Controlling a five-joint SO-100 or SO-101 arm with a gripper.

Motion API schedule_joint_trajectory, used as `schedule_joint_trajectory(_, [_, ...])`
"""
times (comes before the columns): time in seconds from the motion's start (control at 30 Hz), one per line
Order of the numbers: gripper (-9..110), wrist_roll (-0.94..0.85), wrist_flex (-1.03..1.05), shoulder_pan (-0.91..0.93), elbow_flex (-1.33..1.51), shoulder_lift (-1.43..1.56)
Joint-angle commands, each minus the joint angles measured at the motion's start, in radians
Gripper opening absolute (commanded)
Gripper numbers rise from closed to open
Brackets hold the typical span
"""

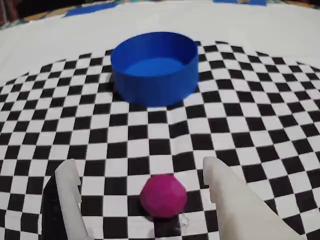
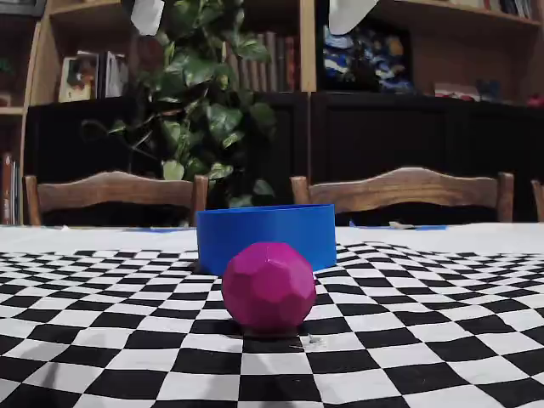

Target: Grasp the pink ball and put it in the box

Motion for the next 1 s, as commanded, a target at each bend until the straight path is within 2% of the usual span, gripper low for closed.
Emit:
schedule_joint_trajectory(0.0, [28, -0.008, -0.028, 0.008, 0.008, -0.023])
schedule_joint_trajectory(0.97, [28, -0.008, -0.126, 0.014, 0.006, -0.229])
